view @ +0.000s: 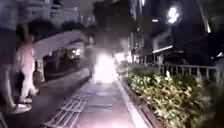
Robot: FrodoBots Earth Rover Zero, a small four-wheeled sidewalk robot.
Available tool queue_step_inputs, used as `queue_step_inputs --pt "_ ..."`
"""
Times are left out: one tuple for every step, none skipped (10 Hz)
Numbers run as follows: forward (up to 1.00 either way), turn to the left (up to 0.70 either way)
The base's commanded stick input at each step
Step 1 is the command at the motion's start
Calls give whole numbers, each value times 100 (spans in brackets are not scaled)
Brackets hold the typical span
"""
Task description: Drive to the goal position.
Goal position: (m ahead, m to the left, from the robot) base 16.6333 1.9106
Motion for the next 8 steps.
queue_step_inputs --pt "45 0" --pt "45 0" --pt "45 0" --pt "45 0" --pt "45 0" --pt "45 0" --pt "45 0" --pt "45 0"
